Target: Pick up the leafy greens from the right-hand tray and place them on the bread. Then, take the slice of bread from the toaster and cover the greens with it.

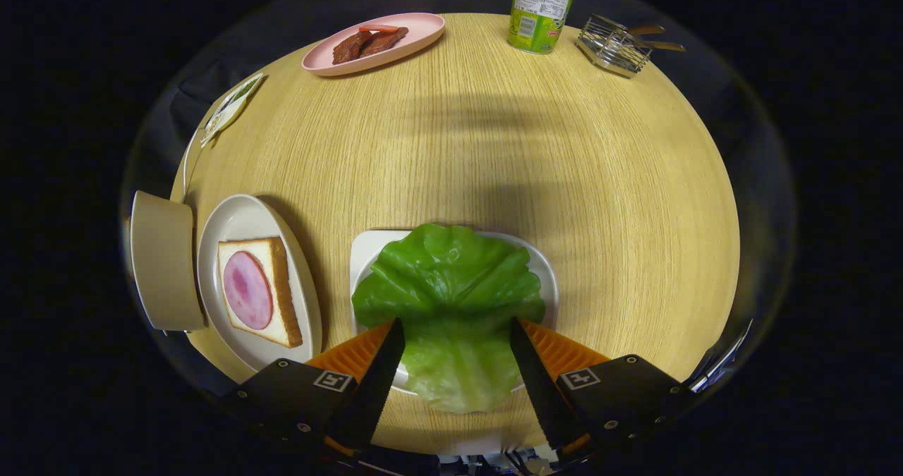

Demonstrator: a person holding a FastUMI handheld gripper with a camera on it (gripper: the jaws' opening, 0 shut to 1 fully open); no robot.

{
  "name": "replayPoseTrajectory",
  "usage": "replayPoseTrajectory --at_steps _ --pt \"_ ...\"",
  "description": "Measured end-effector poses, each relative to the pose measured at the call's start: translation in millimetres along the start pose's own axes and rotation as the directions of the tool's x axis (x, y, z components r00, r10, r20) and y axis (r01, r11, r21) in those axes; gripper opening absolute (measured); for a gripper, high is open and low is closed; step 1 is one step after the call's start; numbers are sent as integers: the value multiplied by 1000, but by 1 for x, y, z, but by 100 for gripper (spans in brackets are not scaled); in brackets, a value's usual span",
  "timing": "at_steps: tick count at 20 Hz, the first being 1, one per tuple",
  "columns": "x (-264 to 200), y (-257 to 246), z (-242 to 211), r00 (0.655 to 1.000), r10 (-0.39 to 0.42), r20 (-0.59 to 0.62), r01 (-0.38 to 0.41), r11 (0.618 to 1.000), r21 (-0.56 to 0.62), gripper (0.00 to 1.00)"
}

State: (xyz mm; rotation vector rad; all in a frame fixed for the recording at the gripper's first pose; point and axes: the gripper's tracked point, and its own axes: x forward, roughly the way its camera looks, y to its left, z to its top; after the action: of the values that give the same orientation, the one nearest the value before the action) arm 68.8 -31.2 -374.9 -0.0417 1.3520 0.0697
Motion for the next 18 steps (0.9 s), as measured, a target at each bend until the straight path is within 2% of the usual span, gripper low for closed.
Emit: replayPoseTrajectory --at_steps 2,5,6,8,9,10,11,12,13,15,18 --pt "1 -3 0 1000 -15 0 15 1000 -4 89" --pt "1 -5 0 1000 -30 0 30 1000 -3 78" --pt "1 -5 0 1000 -31 -1 31 1000 1 77" --pt "0 -6 -1 999 -34 -3 34 999 12 67" --pt "1 -6 -1 999 -35 -4 35 999 14 57" --pt "0 -7 0 999 -36 -1 36 999 16 51" --pt "0 -7 0 999 -38 2 38 999 16 36" --pt "0 -7 0 999 -39 4 39 999 17 30" --pt "0 -7 0 999 -41 6 41 999 20 17" --pt "-1 -8 0 999 -46 7 46 998 35 4" --pt "-11 -8 3 998 -53 27 51 997 58 1"
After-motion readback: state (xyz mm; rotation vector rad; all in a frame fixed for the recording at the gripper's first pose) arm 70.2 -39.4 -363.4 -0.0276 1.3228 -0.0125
